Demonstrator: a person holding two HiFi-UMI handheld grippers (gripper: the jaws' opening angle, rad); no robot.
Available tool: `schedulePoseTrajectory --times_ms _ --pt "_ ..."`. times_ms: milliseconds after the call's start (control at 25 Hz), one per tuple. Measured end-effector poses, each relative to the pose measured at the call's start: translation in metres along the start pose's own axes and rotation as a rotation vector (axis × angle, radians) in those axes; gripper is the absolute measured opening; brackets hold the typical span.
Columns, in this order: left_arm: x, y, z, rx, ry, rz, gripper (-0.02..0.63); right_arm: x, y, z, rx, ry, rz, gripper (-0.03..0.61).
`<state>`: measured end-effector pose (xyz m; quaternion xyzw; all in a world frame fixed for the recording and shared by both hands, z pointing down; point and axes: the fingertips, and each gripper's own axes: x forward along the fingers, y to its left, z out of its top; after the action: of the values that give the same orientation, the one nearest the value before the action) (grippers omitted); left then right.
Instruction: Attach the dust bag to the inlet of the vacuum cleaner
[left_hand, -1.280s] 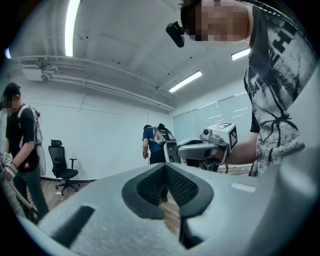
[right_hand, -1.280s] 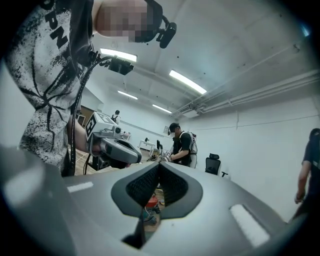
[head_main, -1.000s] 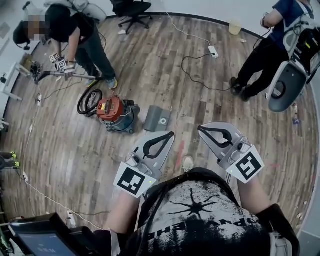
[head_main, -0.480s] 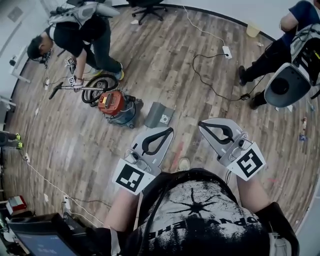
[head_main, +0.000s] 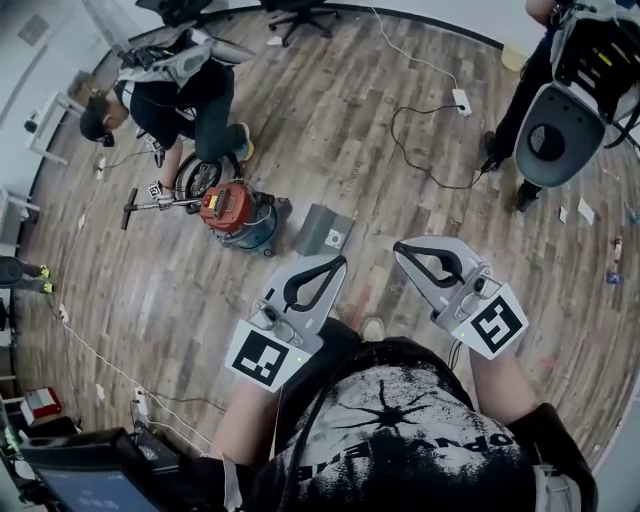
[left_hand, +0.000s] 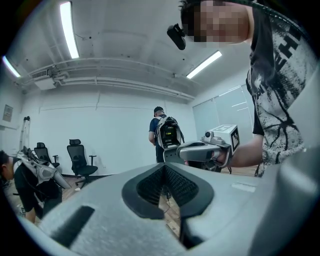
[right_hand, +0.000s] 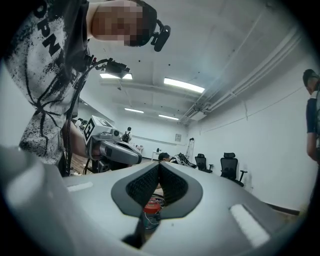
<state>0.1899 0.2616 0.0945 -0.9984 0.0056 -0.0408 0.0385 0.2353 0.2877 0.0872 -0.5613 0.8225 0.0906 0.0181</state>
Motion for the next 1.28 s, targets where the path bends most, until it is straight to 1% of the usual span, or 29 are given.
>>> schedulePoseTrajectory --times_ms 80,240,320,480,680,960,1080,1280 --pt "0.0 0.008 -0.001 -0.005 0.001 0.004 0.003 0.008 -0.001 -0.002 -0.003 0.008 0.004 0.003" --pt "0.0 0.029 -0.007 -0.029 -0.004 0.017 0.004 0.03 -0.007 -0.009 0.031 0.011 0.028 0.003" --pt "-0.001 0.044 -0.012 -0.041 -0.004 0.029 0.004 0.046 -0.011 -0.012 0.023 0.013 0.043 0.003" --pt "-0.002 0.084 -0.016 -0.043 -0.004 0.035 0.003 0.088 -0.022 -0.012 0.02 0.019 0.059 0.003" --pt "-0.008 0.145 -0.015 -0.061 -0.032 0.044 0.003 0.146 -0.037 -0.016 -0.004 0.043 0.076 0.003" --pt "-0.019 0.219 -0.014 -0.024 -0.045 0.013 0.003 0.223 -0.047 -0.013 -0.027 0.057 0.091 0.003" --pt "-0.027 0.243 -0.017 -0.012 -0.052 0.017 0.003 0.25 -0.046 -0.018 -0.033 0.053 0.106 0.003" --pt "-0.04 0.27 -0.03 0.041 0.021 0.024 0.003 0.286 -0.047 -0.02 -0.008 0.035 0.148 0.003"
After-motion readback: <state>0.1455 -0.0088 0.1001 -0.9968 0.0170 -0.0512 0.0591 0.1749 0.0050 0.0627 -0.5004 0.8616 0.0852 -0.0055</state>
